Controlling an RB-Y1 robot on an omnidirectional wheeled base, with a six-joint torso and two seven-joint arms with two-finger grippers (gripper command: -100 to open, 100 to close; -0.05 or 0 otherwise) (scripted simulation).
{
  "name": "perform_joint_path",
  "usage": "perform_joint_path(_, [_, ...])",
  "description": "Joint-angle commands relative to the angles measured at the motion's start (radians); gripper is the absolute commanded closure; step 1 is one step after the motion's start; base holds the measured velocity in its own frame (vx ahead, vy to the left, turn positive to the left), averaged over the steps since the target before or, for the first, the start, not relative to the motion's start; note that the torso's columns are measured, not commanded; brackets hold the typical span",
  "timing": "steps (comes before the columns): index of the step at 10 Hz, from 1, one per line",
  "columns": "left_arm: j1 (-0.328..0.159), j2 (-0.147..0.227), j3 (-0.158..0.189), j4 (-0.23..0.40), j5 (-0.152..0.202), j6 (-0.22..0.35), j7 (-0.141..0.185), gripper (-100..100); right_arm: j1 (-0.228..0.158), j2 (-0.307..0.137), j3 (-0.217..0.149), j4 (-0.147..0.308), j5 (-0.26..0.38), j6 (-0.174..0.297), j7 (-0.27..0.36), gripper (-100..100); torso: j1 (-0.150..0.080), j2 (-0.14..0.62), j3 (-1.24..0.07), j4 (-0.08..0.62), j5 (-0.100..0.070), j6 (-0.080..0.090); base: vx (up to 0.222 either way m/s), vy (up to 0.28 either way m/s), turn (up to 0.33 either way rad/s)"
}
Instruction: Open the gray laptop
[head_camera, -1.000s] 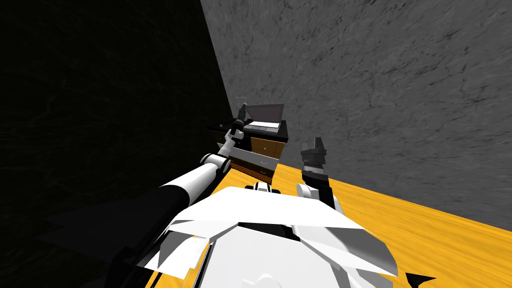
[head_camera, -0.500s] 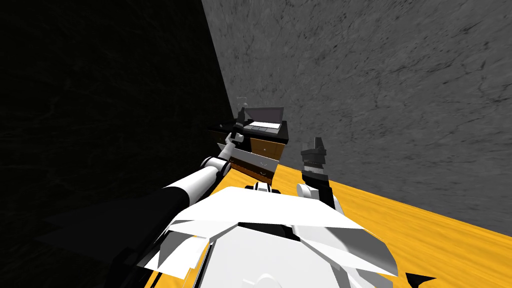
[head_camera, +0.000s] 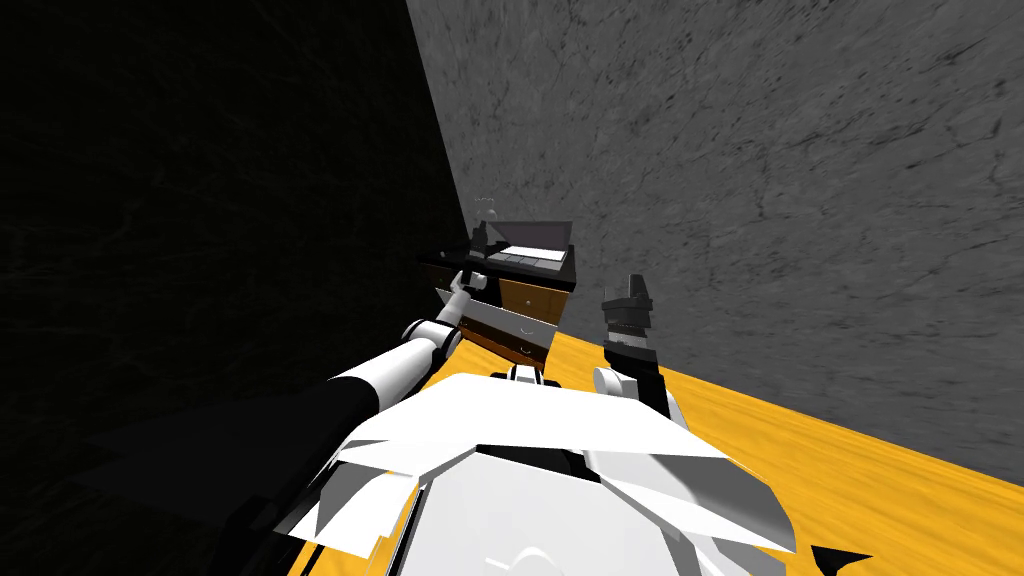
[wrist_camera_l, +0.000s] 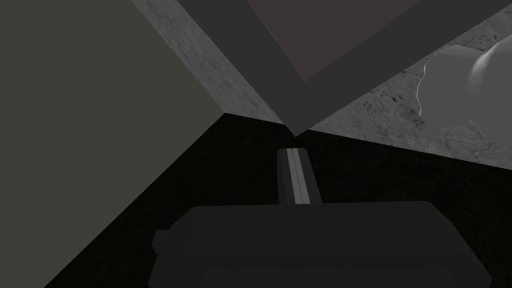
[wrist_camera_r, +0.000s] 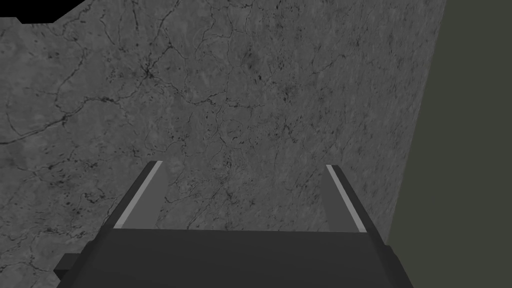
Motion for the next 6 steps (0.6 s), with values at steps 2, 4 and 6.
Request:
perform_joint_path(2, [0.058,-0.028,0.01,-0.009,-0.023,-0.108,0.015,100,0.0,0.0,0.0,0.0,0.0,0.0,0.0,0,0.0,-0.004,-0.002,-0.002,0.001,0.001,0.063,-0.036,0.06])
perform_joint_path(4, [0.092,-0.042,0.019,-0.019,-0.038,-0.151,0.026,100,0.0,0.0,0.0,0.0,0.0,0.0,0.0,0,0.001,-0.004,-0.003,-0.004,0.001,0.003,0.032,-0.019,0.026])
perform_joint_path(6, [0.126,-0.056,0.028,-0.029,-0.052,-0.206,0.037,100,0.0,0.0,0.0,0.0,0.0,0.0,0.0,0,0.001,-0.008,-0.005,-0.006,0.002,0.002,0.061,-0.034,0.059])
